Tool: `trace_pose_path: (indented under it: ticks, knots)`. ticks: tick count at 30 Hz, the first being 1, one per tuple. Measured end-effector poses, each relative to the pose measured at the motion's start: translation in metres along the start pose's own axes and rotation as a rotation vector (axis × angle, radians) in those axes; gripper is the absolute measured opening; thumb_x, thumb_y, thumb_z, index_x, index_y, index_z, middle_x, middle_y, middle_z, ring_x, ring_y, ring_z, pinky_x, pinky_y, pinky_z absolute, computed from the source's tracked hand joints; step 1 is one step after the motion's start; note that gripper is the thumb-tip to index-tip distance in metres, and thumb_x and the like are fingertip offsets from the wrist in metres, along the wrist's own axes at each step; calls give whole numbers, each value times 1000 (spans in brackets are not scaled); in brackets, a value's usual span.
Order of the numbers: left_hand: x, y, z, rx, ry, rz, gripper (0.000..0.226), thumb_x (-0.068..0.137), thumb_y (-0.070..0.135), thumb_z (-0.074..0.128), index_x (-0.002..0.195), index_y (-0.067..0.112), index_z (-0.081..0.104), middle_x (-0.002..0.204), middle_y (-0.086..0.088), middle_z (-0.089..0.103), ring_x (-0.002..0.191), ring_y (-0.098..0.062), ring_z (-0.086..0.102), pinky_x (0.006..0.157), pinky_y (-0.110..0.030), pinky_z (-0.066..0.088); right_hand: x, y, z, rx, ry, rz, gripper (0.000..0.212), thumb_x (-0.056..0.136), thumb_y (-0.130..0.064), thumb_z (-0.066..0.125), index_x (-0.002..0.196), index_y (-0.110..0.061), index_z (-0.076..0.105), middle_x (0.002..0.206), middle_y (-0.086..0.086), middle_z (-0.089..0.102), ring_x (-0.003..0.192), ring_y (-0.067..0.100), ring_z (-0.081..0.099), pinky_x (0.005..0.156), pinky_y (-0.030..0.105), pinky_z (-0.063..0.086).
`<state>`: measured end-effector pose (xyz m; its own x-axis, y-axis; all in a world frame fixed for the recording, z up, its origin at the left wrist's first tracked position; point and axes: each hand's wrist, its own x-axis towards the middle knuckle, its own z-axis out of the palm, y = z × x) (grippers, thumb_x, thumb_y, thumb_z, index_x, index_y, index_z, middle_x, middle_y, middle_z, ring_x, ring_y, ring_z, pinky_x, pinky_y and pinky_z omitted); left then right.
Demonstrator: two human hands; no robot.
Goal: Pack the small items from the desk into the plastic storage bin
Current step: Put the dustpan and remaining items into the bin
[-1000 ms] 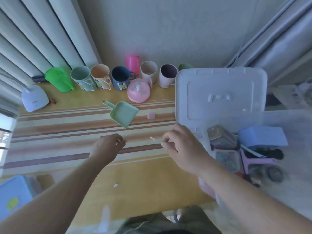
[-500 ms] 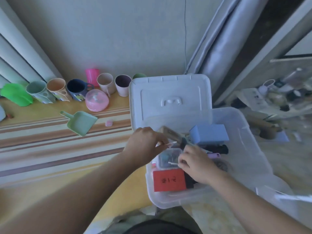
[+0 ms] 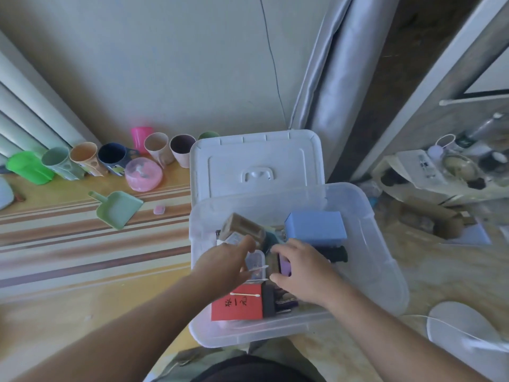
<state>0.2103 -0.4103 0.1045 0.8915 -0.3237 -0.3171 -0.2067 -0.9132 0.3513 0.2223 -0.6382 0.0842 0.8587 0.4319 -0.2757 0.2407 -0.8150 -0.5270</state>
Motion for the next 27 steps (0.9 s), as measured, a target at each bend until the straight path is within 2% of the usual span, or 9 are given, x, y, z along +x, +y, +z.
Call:
trace_pose_path:
  ticks: [2,5,10,12,15,19,22,24,27]
  knots:
    - [5,14,4,9,-10,29,48,93,46,66,125,30,34,99,5,75,85,-24,69,73,-41,59,-2,-5,-4,-4,-32,-74,55,89,-58,62,139,-36,57,127,-14,55,119,12,49,95,35,47]
    - [14,34,9,69,-4,91,49,94,50,60,127,20,39,100,2,75,90,-26,70,76,-39,56,-1,-11,1,-195,-81,-152,34,98,-45,61,129,-33,68,126,-8,61,116,23,51,97,43,48]
    - [21,57,23,179,-52,121,46,94,48,57,127,21,39,101,-5,70,90,-31,68,77,-40,56,-14,6,10,-326,-61,-142,23,98,-33,62,120,-34,70,116,0,67,104,31,56,73,38,41]
    - [22,65,29,158,-75,127,51,94,45,61,135,25,38,106,-6,68,89,-31,68,73,-41,58,-20,21,12,-296,-67,-72,21,98,-37,59,113,-33,72,111,-2,65,103,28,54,68,35,44]
    - [27,72,35,98,-114,132,63,91,46,67,142,36,30,121,-7,63,90,-32,68,74,-42,58,-24,54,0,-271,-84,82,19,96,-40,62,100,-33,80,101,-10,58,97,20,51,74,37,54]
    - [33,67,44,74,-108,143,64,90,52,67,141,42,29,122,-6,62,94,-29,66,80,-44,59,-28,92,-16,-316,-127,195,16,97,-36,67,90,-30,80,96,-10,53,93,19,51,73,35,52]
    - [33,62,46,95,-52,190,58,91,52,65,141,39,40,121,1,66,106,-23,61,90,-40,54,-28,98,-14,-320,-226,202,15,95,-35,68,89,-30,81,98,-8,53,96,20,52,74,33,51]
    - [32,57,47,125,11,220,45,94,42,59,138,35,51,125,5,65,115,-22,56,97,-38,48,-26,97,-15,-303,-260,208,11,90,-40,74,92,-31,80,98,-9,52,97,20,52,76,34,53]
    - [29,45,49,183,66,233,34,93,34,60,127,34,61,132,3,58,121,-24,50,105,-39,43,-19,93,-16,-224,-243,235,35,79,-54,83,108,-37,75,104,-10,50,104,19,51,84,39,53]
